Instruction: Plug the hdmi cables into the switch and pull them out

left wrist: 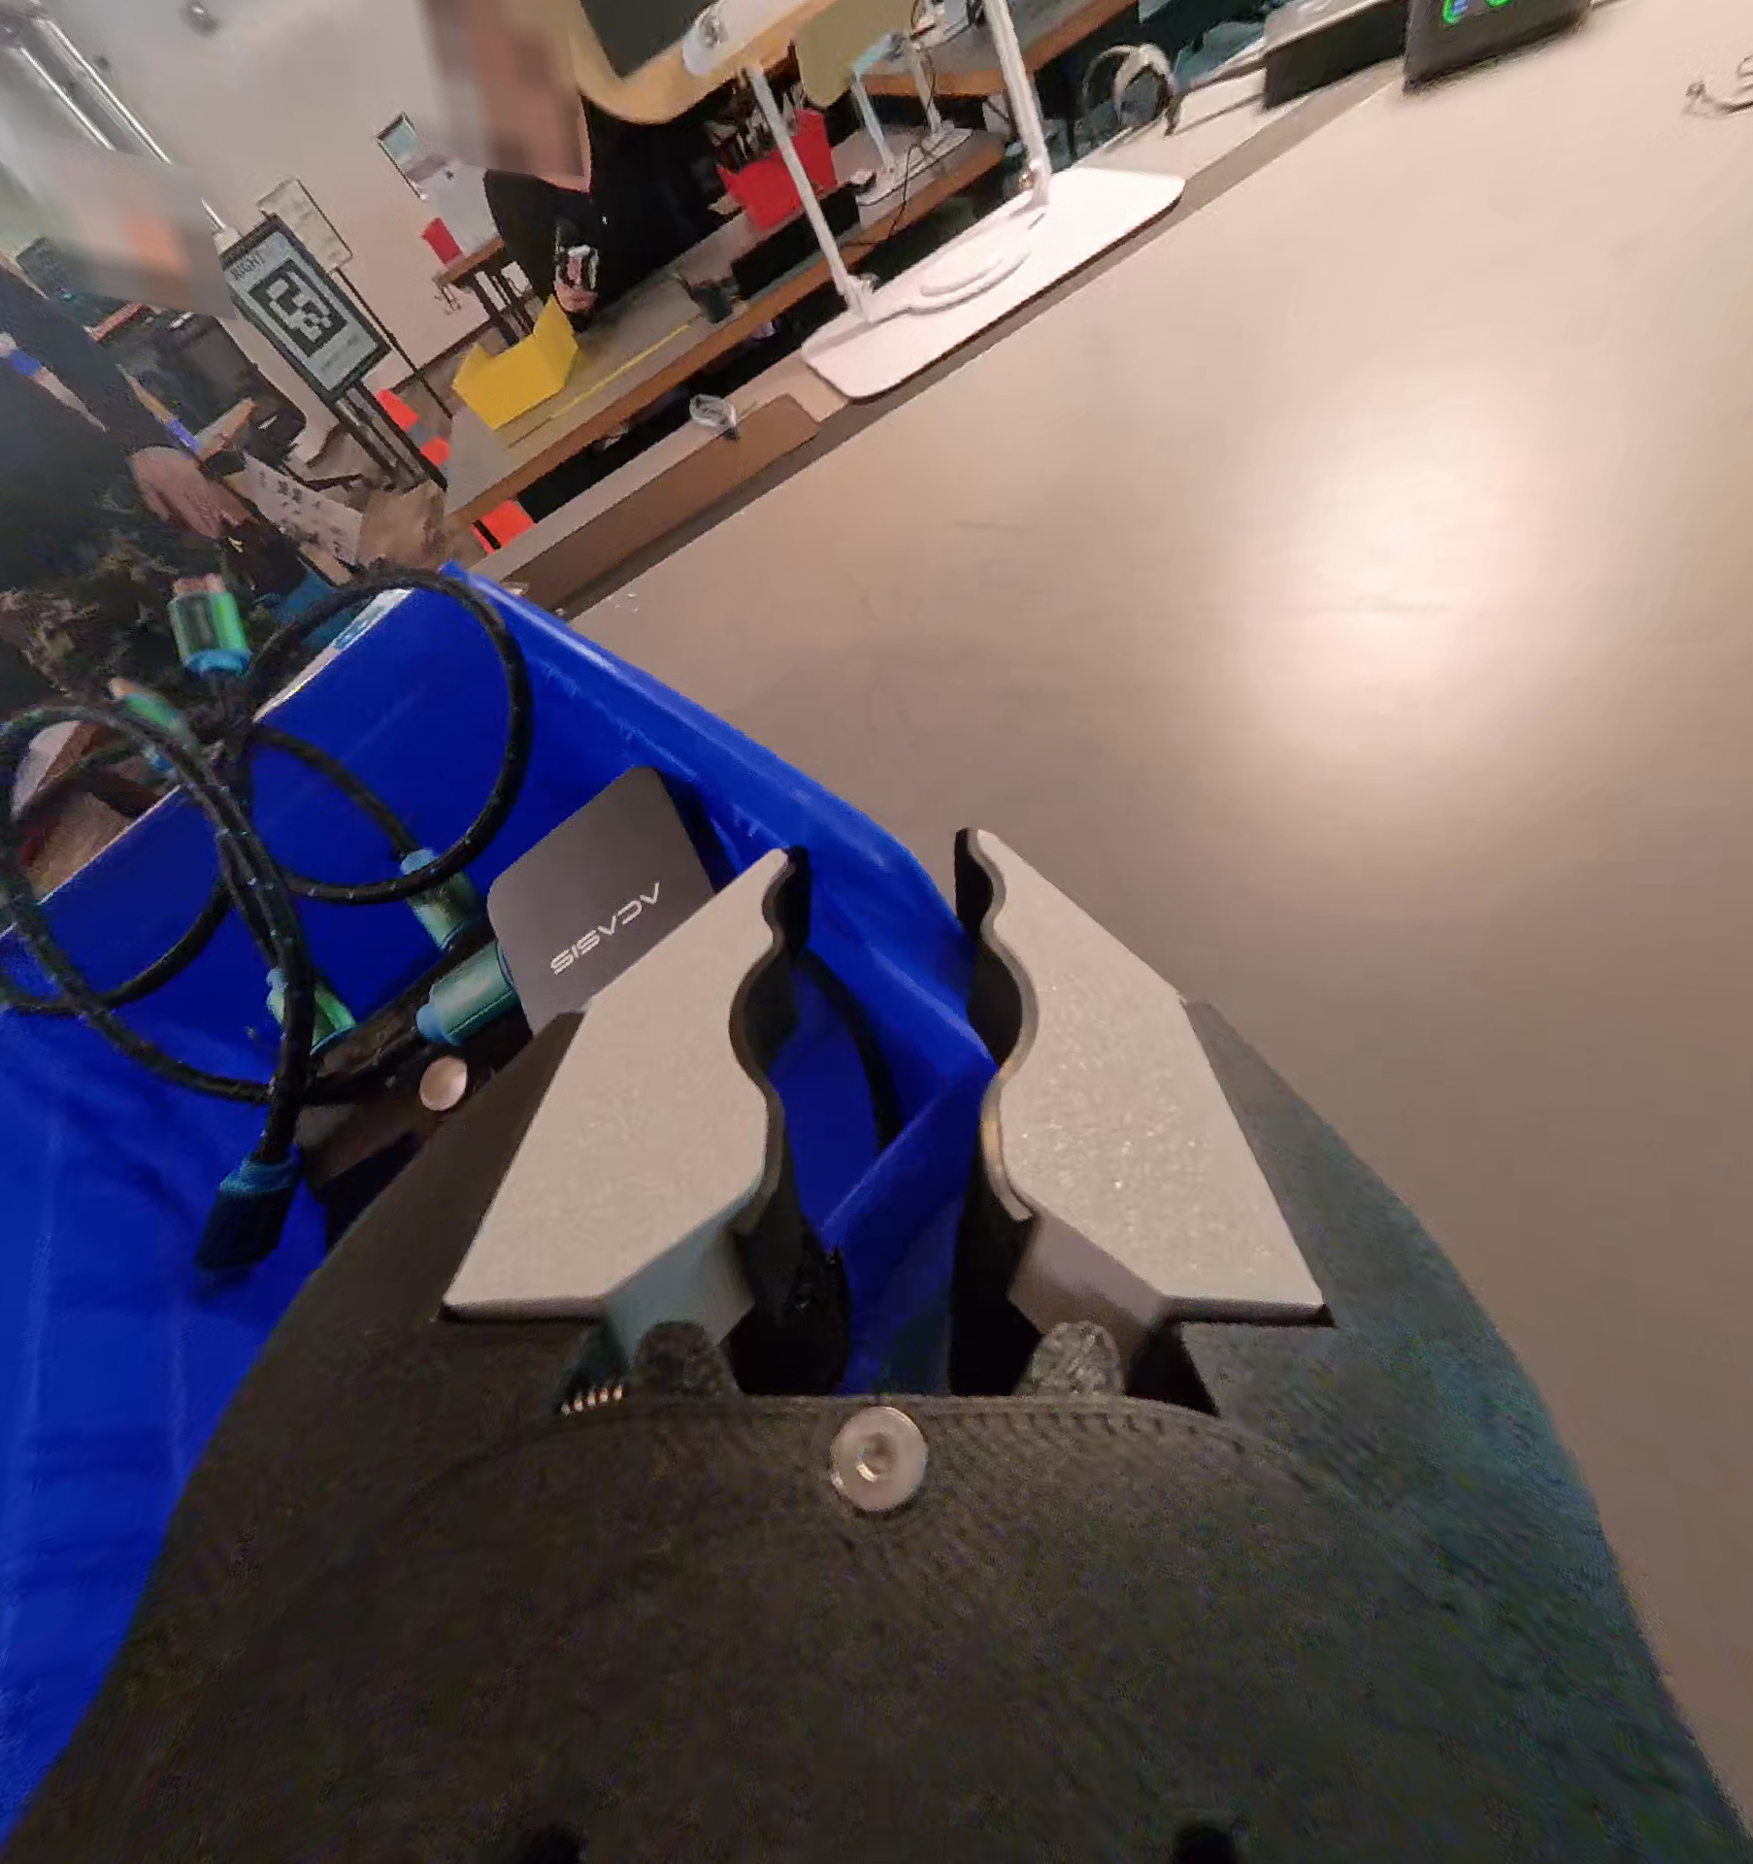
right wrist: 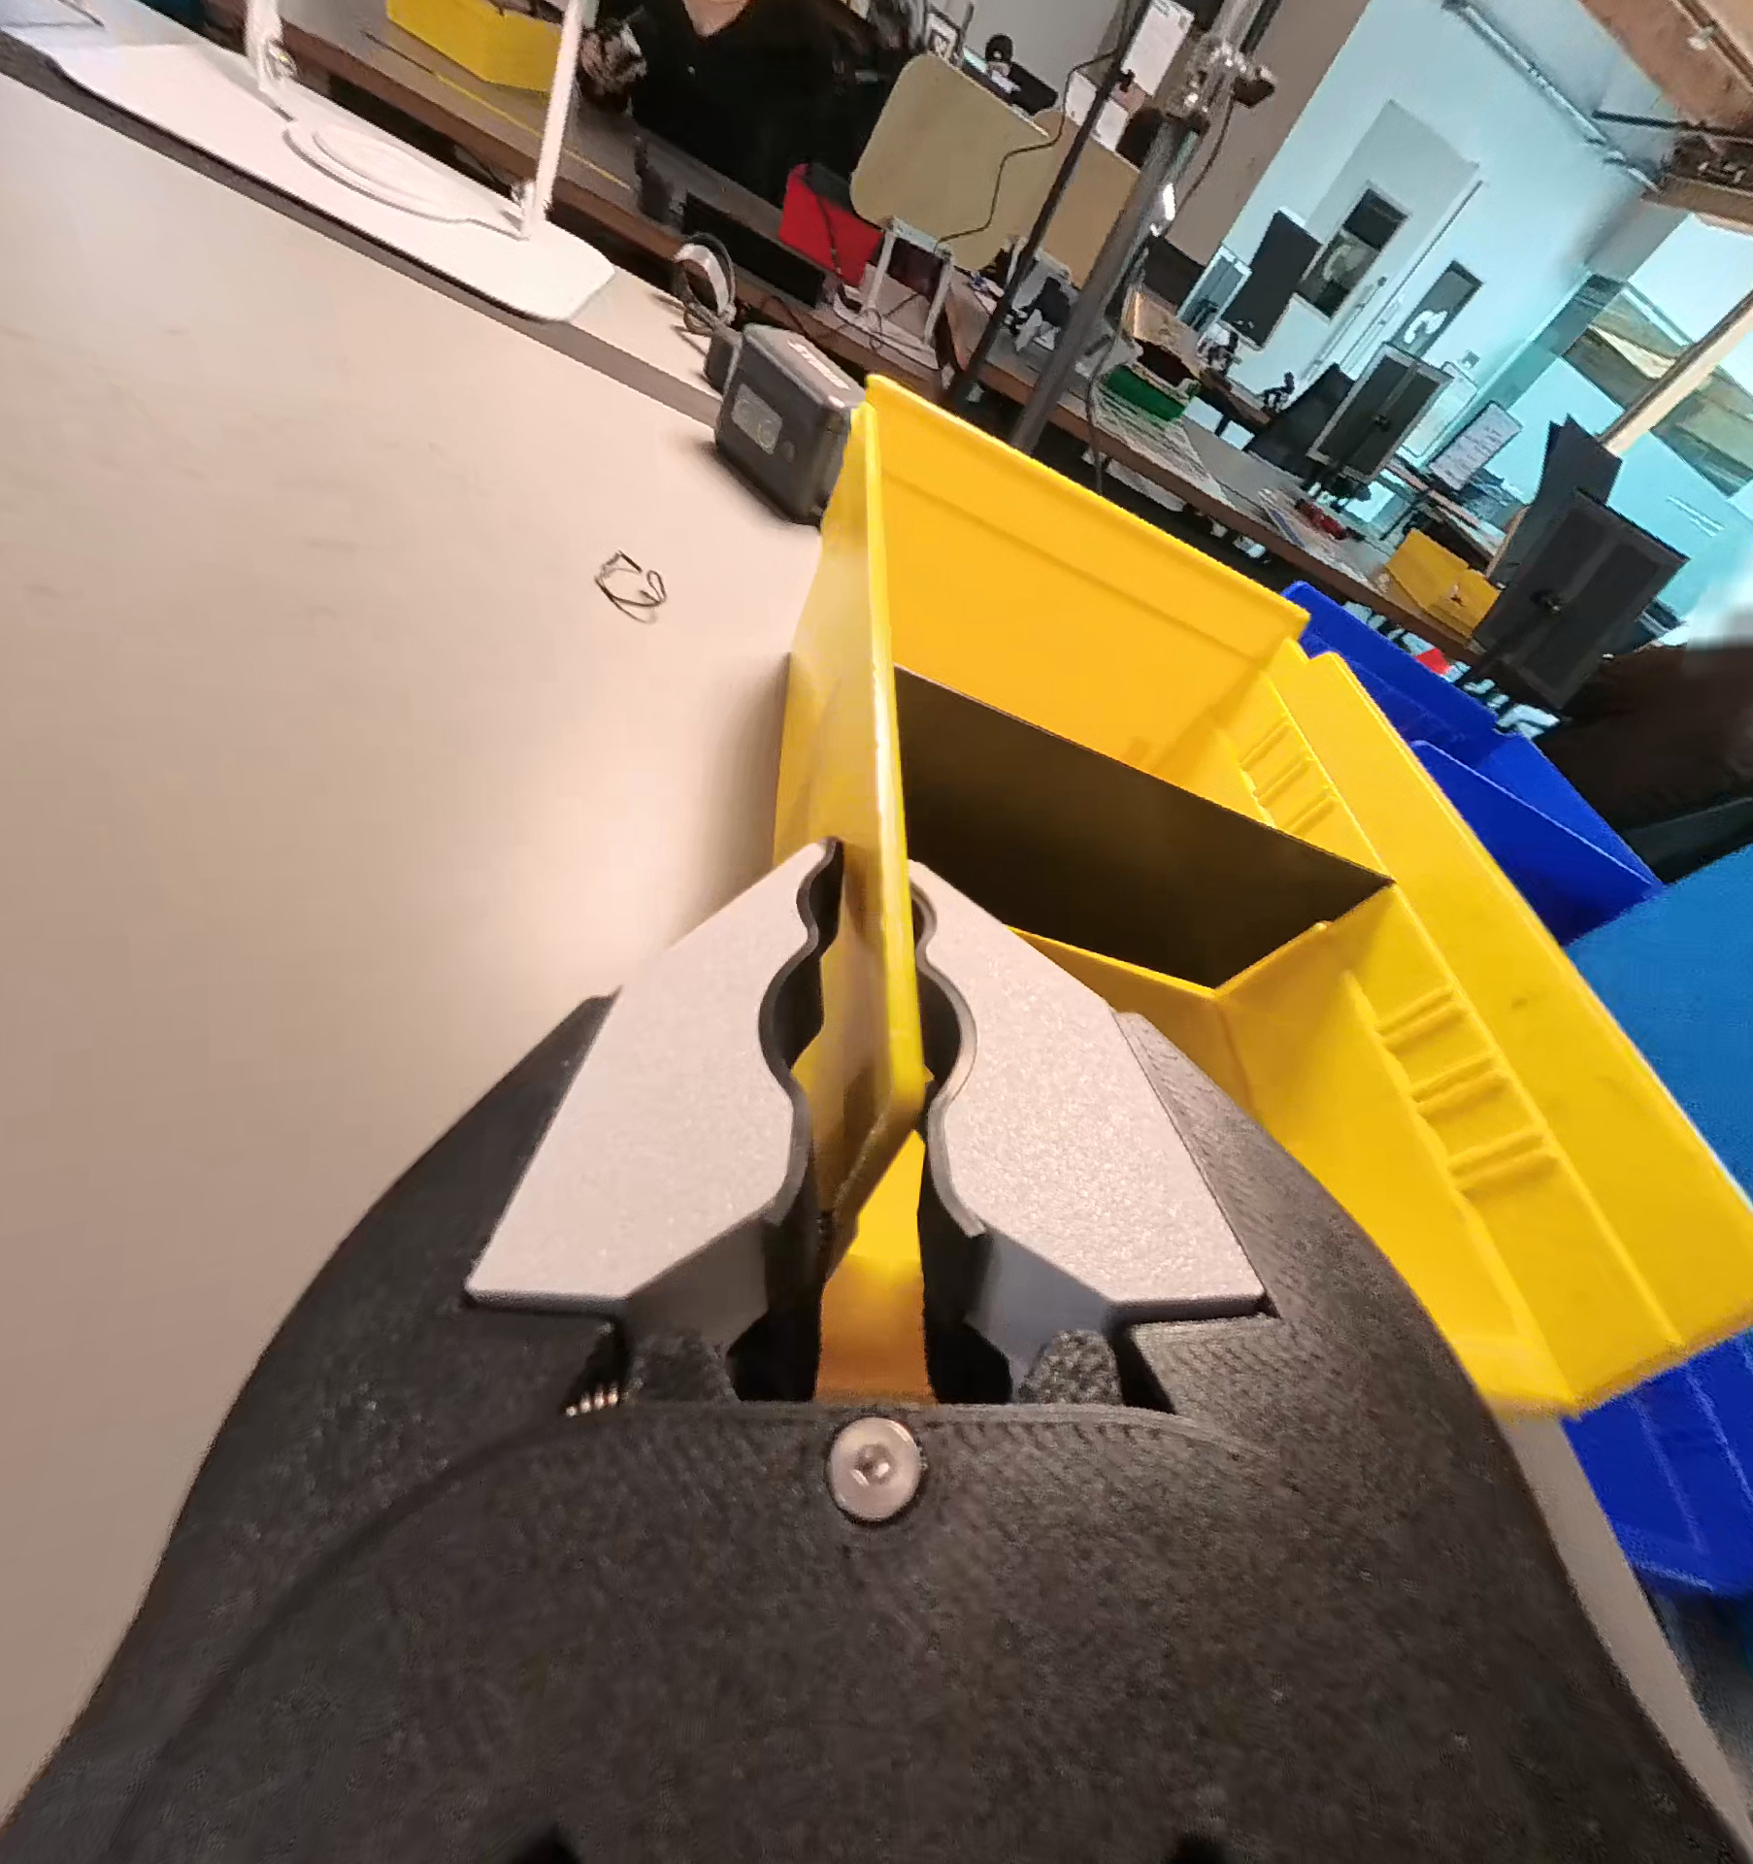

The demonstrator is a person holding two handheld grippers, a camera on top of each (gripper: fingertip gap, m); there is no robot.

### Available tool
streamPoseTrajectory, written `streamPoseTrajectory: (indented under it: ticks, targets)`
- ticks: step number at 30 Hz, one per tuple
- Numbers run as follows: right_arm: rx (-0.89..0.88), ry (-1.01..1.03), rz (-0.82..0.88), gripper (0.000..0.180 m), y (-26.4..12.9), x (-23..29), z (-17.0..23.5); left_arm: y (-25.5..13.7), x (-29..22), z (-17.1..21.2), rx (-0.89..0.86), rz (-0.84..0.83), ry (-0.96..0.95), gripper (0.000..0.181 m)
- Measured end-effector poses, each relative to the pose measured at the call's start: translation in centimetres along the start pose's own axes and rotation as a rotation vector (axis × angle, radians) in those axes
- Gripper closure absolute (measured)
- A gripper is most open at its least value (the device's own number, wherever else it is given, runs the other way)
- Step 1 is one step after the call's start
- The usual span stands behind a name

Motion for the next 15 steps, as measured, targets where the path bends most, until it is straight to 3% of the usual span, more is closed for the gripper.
streamPoseTrajectory:
  ticks: [7, 10, 12, 14, 15]
  targets:
    - [0.062, 0.006, 0.014, 0.159, -1.8, 0.4, 1.7, -0.5, 5.2, 2.9, 0.068, -0.080, -0.201, 0.169]
    - [0.070, 0.016, 0.008, 0.160, -1.4, 0.4, 1.6, -0.4, 5.1, 2.1, 0.019, -0.039, -0.355, 0.134]
    - [0.084, 0.009, 0.015, 0.162, -0.7, 0.4, 1.3, 0.7, 4.9, 1.4, 0.028, -0.086, -0.393, 0.128]
    - [0.087, 0.006, 0.025, 0.168, 0.1, 0.2, 1.0, 2.4, 5.2, 1.5, 0.054, -0.217, -0.356, 0.140]
    - [0.088, 0.007, 0.031, 0.168, 0.5, 0.1, 1.0, 3.0, 5.4, 1.9, 0.069, -0.282, -0.335, 0.161]
Point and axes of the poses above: each gripper's, where its closed fingertips meet, y out along the fingers, z out of its underside, x = y × z across the jaws, the point moved 7 cm from there along -y, back along the fingers, and after that the axes turned 11 degrees about -z, right-handed, at the moved point
